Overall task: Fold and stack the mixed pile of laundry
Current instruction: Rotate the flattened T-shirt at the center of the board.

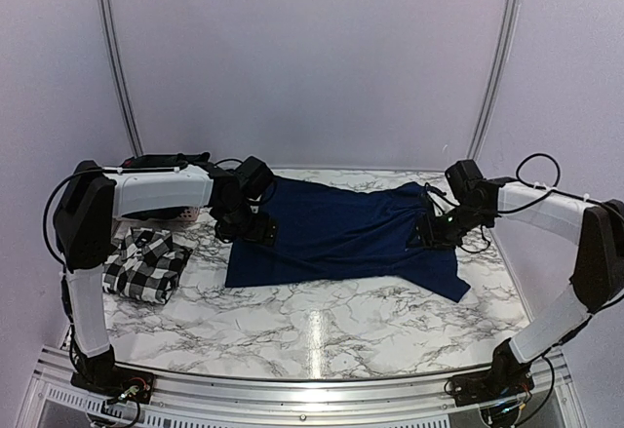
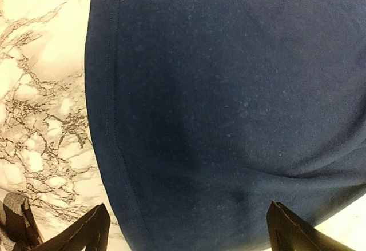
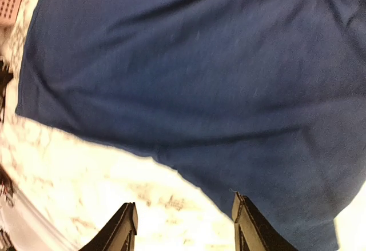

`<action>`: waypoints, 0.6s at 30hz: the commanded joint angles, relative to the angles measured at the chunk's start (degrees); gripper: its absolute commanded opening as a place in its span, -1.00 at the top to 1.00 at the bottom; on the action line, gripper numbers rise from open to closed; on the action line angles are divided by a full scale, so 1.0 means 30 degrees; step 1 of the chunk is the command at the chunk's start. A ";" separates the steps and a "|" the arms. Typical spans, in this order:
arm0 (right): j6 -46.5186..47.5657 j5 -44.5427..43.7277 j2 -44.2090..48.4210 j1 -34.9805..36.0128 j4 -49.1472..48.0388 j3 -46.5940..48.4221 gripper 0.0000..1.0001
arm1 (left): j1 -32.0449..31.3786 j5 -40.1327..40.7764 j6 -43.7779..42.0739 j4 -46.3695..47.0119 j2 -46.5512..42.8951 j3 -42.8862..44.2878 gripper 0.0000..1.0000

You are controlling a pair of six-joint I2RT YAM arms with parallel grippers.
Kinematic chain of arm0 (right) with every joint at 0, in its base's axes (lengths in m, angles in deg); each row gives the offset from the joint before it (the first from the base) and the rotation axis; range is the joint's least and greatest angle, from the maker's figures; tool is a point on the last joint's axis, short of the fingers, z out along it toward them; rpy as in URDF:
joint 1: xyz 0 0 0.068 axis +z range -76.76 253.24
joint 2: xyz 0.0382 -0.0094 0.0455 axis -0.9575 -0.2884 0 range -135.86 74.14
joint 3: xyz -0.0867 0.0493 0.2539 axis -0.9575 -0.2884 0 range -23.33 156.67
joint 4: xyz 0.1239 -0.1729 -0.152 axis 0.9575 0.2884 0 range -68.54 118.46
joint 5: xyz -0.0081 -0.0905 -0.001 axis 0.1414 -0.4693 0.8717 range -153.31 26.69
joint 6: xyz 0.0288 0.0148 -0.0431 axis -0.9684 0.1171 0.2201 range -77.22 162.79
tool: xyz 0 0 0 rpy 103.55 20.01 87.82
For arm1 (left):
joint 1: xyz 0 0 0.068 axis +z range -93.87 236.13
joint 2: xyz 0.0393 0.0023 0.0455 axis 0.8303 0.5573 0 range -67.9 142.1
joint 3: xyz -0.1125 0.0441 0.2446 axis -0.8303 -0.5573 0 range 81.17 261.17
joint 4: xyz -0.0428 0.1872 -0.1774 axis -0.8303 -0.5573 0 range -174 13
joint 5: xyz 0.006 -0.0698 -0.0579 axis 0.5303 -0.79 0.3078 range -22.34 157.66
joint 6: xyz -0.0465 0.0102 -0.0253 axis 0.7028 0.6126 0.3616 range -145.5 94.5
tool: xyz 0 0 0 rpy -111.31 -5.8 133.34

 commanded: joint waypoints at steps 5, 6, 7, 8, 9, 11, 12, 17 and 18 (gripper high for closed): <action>0.0270 0.1208 0.1784 0.0447 0.0714 -0.3328 -0.06 | -0.0008 -0.0364 -0.0341 -0.0221 -0.0027 -0.0460 -0.98; 0.0243 0.0755 0.1829 0.0438 0.0712 -0.3460 -0.06 | -0.0008 -0.0350 -0.0380 -0.0226 0.0030 -0.0523 -0.98; 0.0262 0.0328 0.1875 0.0451 0.0712 -0.3553 -0.06 | -0.0008 -0.0338 -0.0385 -0.0241 0.0070 -0.0564 -0.98; 0.0323 -0.0062 0.1870 0.0416 0.0774 -0.3561 -0.07 | -0.0008 -0.0380 -0.0411 -0.0236 0.0167 -0.0573 -0.98; 0.0378 -0.0682 0.1803 0.0430 0.0965 -0.3445 -0.06 | 0.0006 -0.0393 -0.0414 -0.0217 0.0256 -0.0552 -0.98; 0.0144 -0.2355 0.1625 0.0425 0.1381 -0.3163 -0.08 | 0.0007 -0.0452 -0.0399 -0.0218 0.0424 -0.0503 -0.98; -0.0022 -0.3287 0.1516 0.0417 0.1543 -0.3026 -0.08 | -0.0006 -0.0387 -0.0405 -0.0218 0.0519 -0.0488 -0.98; -0.0576 -0.4889 0.0996 -0.0208 0.1029 -0.2787 -0.09 | -0.0008 -0.0186 -0.0381 -0.0241 0.0813 -0.0479 -0.98; -0.0566 -0.5131 0.0620 -0.0369 0.1008 -0.2576 -0.09 | 0.0006 -0.0141 -0.0392 -0.0221 0.0860 -0.0485 -0.98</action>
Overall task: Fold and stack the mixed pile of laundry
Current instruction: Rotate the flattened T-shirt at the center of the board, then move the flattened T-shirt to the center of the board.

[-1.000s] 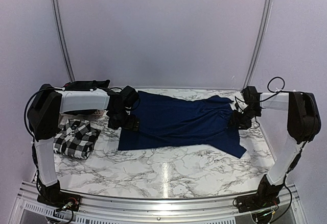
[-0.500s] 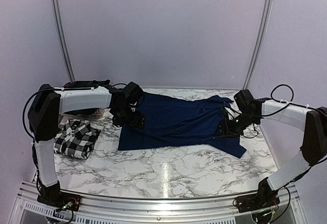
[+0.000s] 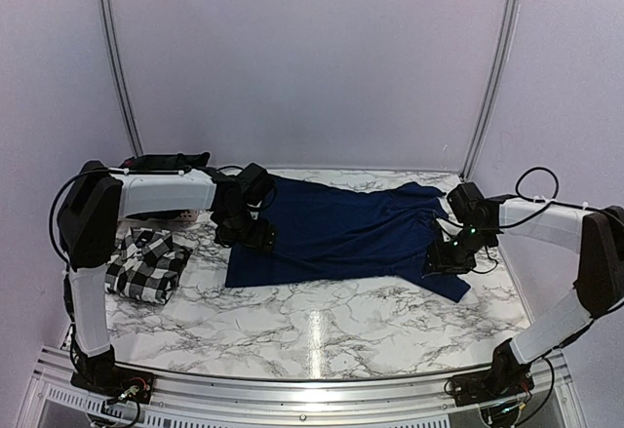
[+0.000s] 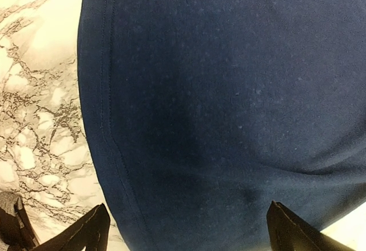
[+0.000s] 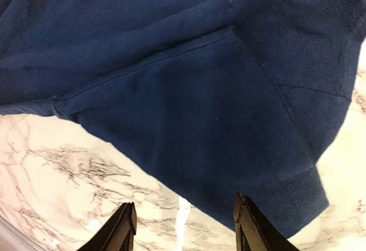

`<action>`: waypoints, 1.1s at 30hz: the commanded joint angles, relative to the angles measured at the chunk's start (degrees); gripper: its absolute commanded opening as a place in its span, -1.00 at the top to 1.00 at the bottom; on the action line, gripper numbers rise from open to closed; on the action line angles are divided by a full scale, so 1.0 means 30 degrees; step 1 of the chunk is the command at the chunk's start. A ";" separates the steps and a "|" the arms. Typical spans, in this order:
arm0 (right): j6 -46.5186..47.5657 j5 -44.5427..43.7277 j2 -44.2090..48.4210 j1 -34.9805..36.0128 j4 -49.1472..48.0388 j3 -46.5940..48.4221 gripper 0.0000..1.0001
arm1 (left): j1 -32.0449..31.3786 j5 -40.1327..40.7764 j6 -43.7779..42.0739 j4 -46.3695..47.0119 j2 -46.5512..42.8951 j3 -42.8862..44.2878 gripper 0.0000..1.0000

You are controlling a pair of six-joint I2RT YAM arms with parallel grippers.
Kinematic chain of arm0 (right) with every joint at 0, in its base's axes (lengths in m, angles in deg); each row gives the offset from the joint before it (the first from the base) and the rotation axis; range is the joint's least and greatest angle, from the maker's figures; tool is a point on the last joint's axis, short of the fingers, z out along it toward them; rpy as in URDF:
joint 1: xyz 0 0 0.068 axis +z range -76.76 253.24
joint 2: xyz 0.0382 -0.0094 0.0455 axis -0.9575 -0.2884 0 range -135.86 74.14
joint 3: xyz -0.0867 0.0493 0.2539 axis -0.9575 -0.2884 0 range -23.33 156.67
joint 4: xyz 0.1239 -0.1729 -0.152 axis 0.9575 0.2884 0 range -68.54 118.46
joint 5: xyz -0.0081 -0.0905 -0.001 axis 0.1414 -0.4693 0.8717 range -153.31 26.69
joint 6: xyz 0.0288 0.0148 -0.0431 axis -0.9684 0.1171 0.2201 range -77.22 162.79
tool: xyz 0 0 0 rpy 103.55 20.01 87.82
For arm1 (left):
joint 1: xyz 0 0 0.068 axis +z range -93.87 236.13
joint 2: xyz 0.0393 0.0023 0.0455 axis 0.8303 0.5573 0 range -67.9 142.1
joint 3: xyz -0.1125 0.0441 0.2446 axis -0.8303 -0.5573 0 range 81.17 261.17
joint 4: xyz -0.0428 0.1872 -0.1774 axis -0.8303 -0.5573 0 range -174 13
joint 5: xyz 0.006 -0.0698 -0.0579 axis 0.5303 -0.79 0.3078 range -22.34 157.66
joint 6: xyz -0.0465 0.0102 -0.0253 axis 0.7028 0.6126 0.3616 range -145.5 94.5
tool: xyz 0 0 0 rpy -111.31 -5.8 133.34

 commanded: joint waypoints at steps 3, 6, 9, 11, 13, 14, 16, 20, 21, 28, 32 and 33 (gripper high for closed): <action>-0.0031 -0.2722 -0.1408 -0.1183 -0.0318 0.1577 -0.08 | 0.0021 0.0086 -0.0121 -0.0222 0.0559 -0.0100 -0.98; 0.0653 -0.2251 -0.1985 -0.1775 -0.1274 0.1890 -0.02 | 0.0021 0.0048 -0.0160 -0.0187 0.0696 0.0055 -0.98; 0.1426 -0.1782 -0.3238 -0.1825 -0.1310 0.3008 0.03 | 0.0028 -0.0030 -0.0322 -0.0234 0.0854 0.0252 -0.98; 0.1825 -0.1494 -0.3885 -0.1857 -0.1285 0.3560 0.05 | 0.0036 -0.0008 -0.0419 -0.0236 0.0921 0.0364 -0.98; 0.1996 -0.1181 -0.4426 -0.1875 -0.1214 0.3965 0.06 | 0.0072 -0.0032 -0.0451 -0.0251 0.0956 0.0427 -0.98; 0.2018 -0.1065 -0.4692 -0.1865 -0.1103 0.4139 0.07 | 0.0093 -0.0048 -0.0479 -0.0226 0.0950 0.0434 -0.98; 0.2083 -0.0899 -0.5091 -0.1879 -0.0974 0.4322 0.08 | 0.0140 -0.0077 -0.0517 -0.0266 0.0968 0.0463 -0.98; 0.2126 -0.0936 -0.5541 -0.1868 -0.1060 0.4171 0.08 | 0.0273 -0.0115 -0.0615 -0.0256 0.1046 0.0435 -0.98; 0.2141 -0.0990 -0.5601 -0.1861 -0.1117 0.4084 0.08 | 0.0283 -0.0143 -0.0638 -0.0241 0.1067 0.0435 -0.98; 0.2201 -0.0096 -0.5905 -0.1739 -0.0869 0.3811 0.40 | 0.0456 -0.0141 -0.0836 -0.0223 0.1104 0.0464 -0.98; 0.2279 0.0161 -0.5463 -0.1694 -0.0746 0.3618 0.81 | 0.0562 -0.0178 -0.0917 -0.0236 0.1116 0.0464 -0.98; 0.2316 0.0169 -0.5430 -0.1696 -0.0649 0.3616 0.90 | 0.0591 -0.0162 -0.0910 -0.0224 0.1134 0.0464 -0.98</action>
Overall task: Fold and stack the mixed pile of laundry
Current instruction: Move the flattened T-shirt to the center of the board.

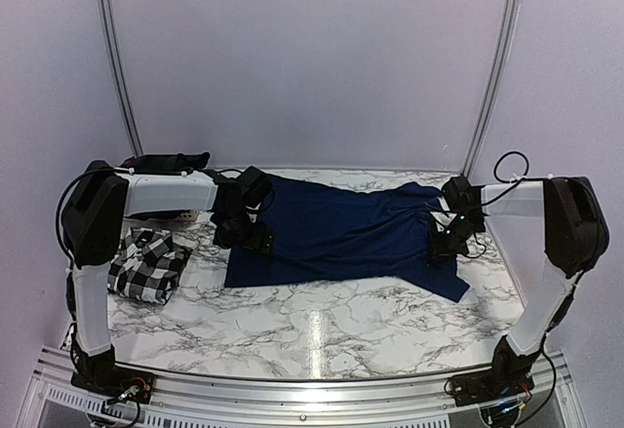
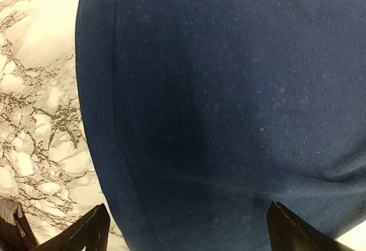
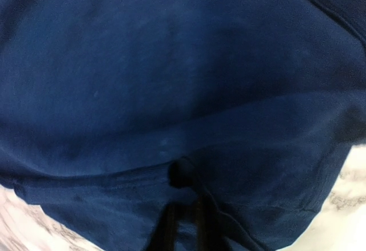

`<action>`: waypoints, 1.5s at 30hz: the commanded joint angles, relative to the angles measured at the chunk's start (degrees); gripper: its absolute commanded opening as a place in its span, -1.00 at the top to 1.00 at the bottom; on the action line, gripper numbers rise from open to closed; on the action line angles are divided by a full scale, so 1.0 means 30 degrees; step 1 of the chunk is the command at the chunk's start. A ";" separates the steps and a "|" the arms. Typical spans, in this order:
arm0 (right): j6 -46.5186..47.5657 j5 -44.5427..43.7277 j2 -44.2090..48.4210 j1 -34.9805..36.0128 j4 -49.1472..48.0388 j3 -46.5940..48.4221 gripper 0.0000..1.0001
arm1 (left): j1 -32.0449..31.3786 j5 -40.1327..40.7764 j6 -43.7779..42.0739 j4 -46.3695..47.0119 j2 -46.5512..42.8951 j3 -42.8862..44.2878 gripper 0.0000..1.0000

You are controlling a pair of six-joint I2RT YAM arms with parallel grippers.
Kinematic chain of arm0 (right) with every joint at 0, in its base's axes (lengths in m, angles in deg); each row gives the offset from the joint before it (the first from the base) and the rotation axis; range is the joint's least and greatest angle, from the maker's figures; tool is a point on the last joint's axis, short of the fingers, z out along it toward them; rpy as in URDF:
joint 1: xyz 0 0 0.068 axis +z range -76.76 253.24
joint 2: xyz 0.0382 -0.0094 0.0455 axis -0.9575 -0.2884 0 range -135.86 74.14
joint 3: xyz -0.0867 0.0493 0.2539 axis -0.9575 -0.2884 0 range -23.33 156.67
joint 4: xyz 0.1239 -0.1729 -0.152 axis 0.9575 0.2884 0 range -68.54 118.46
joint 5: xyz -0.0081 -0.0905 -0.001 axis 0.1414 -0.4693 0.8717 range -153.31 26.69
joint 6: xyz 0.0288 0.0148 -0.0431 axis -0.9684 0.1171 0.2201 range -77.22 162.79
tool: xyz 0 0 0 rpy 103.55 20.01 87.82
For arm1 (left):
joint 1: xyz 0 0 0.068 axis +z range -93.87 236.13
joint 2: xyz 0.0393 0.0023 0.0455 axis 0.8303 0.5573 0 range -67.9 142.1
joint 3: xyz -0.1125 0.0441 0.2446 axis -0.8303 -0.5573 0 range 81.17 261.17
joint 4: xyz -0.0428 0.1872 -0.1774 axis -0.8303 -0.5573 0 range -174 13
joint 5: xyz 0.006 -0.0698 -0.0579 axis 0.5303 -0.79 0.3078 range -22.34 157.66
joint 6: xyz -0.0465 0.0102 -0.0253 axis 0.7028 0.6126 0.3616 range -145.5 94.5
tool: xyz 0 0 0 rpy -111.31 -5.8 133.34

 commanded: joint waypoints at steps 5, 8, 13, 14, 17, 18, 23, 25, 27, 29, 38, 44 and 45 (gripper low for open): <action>-0.0286 0.0594 0.1555 0.0158 0.0954 0.0179 1.00 | 0.0246 -0.0094 -0.0330 -0.0236 0.0462 0.0402 -0.98; -0.0475 0.0685 0.2538 0.0286 0.1649 0.0362 1.00 | 0.0243 -0.0114 -0.0323 -0.0247 0.0526 0.0329 -0.98; -0.1088 0.1551 0.4587 0.1078 0.2649 -0.0072 1.00 | 0.0323 -0.0048 -0.0307 -0.0251 0.0460 0.0209 -0.98; -0.1274 0.1807 0.5050 0.1375 0.2847 -0.0331 1.00 | 0.0330 -0.0048 -0.0316 -0.0271 0.0420 0.0195 -0.98; -0.1948 0.3043 0.6319 0.2420 0.3197 -0.1457 1.00 | 0.0386 -0.0046 -0.0340 -0.0243 0.0331 0.0219 -0.98; -0.2202 0.3451 0.6687 0.2912 0.3341 -0.1892 1.00 | 0.0389 -0.0040 -0.0361 -0.0243 0.0298 0.0236 -0.98; -0.3689 0.4863 0.9226 0.6356 0.4088 -0.4586 1.00 | 0.0395 -0.0124 -0.0410 -0.0261 0.0192 0.0140 -0.98; -0.4155 0.5237 1.0216 0.7440 0.4507 -0.5516 1.00 | 0.0391 -0.0145 -0.0368 -0.0243 0.0096 0.0002 -0.98; -0.4512 0.5580 1.1099 0.8099 0.5067 -0.6176 1.00 | 0.0398 -0.0144 -0.0317 -0.0252 -0.0013 -0.0204 -0.98; -0.4671 0.5917 1.1913 0.8327 0.5758 -0.6466 1.00 | 0.0406 -0.0187 -0.0285 -0.0271 -0.0215 -0.0336 -0.98; -0.4284 0.5128 1.2408 0.8043 0.6178 -0.2046 -0.29 | 0.0389 -0.0440 -0.0384 -0.0229 -0.1838 -0.1453 -0.98; -0.3275 0.3846 0.9265 0.5313 0.4296 -0.1257 -0.18 | 0.0111 -0.0756 -0.0708 -0.0250 -0.1333 -0.1318 -0.96; -0.3221 0.3482 0.8854 0.5035 0.3808 -0.1479 -0.17 | -0.0012 -0.0630 -0.0758 -0.0270 -0.1316 -0.1420 -0.91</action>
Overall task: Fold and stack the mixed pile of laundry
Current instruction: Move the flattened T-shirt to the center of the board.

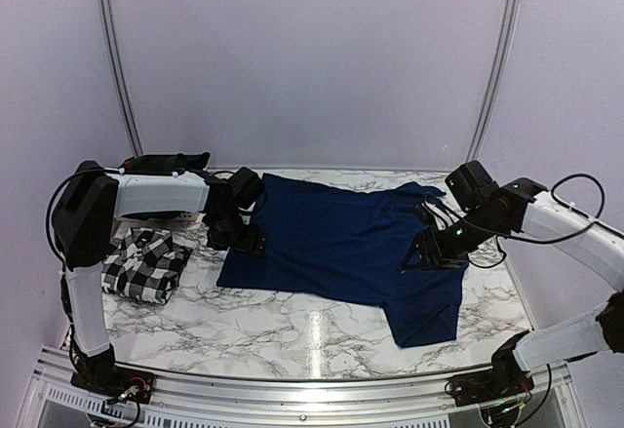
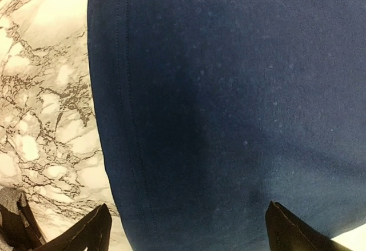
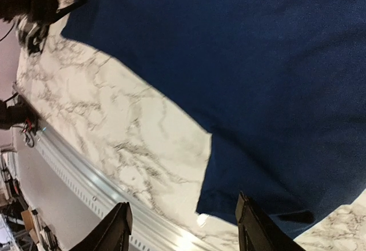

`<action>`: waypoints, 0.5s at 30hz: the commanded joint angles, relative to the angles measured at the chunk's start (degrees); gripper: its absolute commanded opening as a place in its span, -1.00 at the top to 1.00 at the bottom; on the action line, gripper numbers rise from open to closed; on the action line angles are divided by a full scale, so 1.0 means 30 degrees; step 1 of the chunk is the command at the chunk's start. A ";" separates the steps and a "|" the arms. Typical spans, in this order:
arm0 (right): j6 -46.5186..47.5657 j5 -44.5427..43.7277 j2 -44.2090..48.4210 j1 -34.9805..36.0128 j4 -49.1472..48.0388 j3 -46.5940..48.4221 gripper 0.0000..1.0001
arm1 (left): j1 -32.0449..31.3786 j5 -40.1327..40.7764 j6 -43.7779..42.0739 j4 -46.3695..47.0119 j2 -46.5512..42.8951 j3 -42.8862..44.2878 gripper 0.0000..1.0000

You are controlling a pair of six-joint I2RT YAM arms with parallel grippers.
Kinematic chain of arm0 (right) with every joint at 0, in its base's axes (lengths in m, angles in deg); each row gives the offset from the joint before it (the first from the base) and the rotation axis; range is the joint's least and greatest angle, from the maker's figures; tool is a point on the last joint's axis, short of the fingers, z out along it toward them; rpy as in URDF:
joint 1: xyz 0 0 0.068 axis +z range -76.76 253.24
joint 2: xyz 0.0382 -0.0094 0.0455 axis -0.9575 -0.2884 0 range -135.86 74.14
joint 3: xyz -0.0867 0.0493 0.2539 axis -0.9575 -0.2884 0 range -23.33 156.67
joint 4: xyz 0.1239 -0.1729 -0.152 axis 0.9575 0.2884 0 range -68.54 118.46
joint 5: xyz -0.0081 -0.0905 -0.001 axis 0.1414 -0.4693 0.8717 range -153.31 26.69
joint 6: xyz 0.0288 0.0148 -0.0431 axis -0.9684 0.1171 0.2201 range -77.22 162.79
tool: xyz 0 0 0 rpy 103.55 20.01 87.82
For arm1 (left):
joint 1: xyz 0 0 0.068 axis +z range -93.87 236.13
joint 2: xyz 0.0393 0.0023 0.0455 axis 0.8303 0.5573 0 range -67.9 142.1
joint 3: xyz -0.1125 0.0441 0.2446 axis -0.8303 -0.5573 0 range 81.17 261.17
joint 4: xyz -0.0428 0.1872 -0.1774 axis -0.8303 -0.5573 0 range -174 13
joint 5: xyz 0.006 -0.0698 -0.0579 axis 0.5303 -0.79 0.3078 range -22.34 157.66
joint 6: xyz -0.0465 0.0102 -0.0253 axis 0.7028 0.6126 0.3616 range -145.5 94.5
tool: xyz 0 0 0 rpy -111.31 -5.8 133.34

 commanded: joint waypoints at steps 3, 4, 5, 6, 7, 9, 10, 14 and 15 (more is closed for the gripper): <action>0.0992 -0.2243 -0.2985 -0.1914 -0.2865 -0.1007 -0.11 | -0.0492 -0.0051 -0.0088 -0.0247 -0.0482 -0.0845 -0.69; 0.1068 -0.2505 -0.3349 -0.2047 -0.3353 -0.1342 -0.10 | -0.0551 -0.0014 0.0045 -0.0198 -0.0686 -0.1174 -0.60; 0.1065 -0.2597 -0.3713 -0.2173 -0.3842 -0.1761 -0.08 | -0.0646 0.0089 0.0145 -0.0166 -0.0792 -0.1508 -0.51; 0.1065 -0.2432 -0.4107 -0.2303 -0.4200 -0.2106 -0.05 | -0.0709 0.0109 0.0253 -0.0170 -0.0816 -0.1810 -0.40; 0.0977 -0.2284 -0.4420 -0.2425 -0.4571 -0.2519 -0.03 | -0.0761 0.0035 0.0329 -0.0155 -0.0779 -0.2093 -0.32; 0.0885 -0.2204 -0.4961 -0.2548 -0.5118 -0.3347 0.01 | -0.0864 -0.0003 0.0435 -0.0142 -0.0742 -0.2699 -0.14; 0.0911 -0.2266 -0.5149 -0.2580 -0.5154 -0.3649 0.02 | -0.0894 0.0043 0.0528 -0.0159 -0.0796 -0.3061 -0.06; 0.0576 -0.2552 -0.5146 -0.2605 -0.4265 -0.3640 0.04 | -0.0913 0.0074 0.1600 -0.0093 -0.1416 -0.4933 0.23; 0.0436 -0.2544 -0.5011 -0.2606 -0.3766 -0.3444 0.04 | -0.0940 -0.0050 0.1911 -0.0135 -0.1737 -0.5703 0.28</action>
